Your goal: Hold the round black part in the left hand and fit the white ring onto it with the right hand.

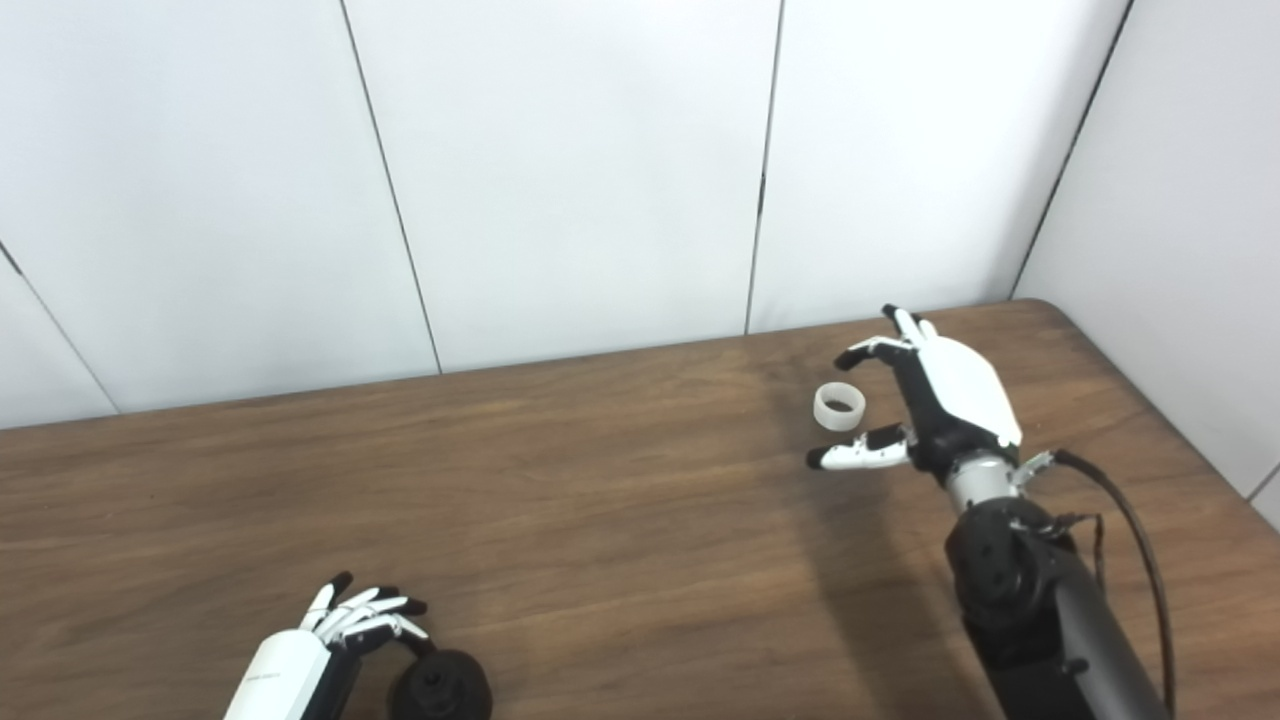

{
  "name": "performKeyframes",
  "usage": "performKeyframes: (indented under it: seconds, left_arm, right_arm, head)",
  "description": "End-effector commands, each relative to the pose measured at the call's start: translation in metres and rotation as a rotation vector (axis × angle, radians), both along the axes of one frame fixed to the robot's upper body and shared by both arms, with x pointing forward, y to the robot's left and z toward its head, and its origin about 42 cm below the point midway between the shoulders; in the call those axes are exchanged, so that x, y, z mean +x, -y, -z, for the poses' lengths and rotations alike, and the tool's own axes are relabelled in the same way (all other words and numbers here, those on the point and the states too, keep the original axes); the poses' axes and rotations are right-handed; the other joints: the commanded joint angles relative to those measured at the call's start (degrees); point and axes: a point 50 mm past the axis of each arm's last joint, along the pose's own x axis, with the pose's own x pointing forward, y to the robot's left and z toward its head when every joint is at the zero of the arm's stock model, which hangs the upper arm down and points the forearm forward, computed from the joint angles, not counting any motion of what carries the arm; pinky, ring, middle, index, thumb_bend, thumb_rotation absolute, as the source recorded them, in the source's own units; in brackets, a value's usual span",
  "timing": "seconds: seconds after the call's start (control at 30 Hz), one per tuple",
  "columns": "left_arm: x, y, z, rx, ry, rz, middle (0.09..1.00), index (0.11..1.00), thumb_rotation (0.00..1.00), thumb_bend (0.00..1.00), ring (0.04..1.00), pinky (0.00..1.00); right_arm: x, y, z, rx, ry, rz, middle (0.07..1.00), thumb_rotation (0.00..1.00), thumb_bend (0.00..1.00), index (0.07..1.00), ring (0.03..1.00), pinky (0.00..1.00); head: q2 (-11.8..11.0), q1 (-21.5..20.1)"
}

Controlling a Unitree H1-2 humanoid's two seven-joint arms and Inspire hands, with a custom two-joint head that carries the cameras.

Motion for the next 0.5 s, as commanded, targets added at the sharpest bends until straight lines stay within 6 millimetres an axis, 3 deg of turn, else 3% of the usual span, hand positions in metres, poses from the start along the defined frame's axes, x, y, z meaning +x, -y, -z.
performKeyframes:
  seconds: [0.0,0.17,0.47]
  left_arm:
    - [-0.001,-0.004,-0.005,0.014,0.012,0.01,0.774,0.484,0.05,0.52,0.863,1.0]
    - [-0.002,-0.005,-0.005,0.02,0.007,0.005,0.776,0.484,0.05,0.52,0.87,1.0]
    - [-0.004,-0.006,-0.005,0.02,-0.002,0.006,0.777,0.485,0.05,0.52,0.877,1.0]
  right_arm:
    - [0.014,0.007,-0.024,-0.055,0.056,0.009,1.0,0.23,0.89,0.684,1.0,1.0]
    - [0.035,0.017,-0.027,-0.094,0.017,0.027,1.0,0.25,0.9,0.691,1.0,1.0]
    - [0.063,0.015,-0.024,-0.13,-0.092,0.04,1.0,0.26,0.89,0.705,1.0,1.0]
  head:
    - [0.0,0.0]
    - [0.0,0.0]
    - [-0.2,-0.3]
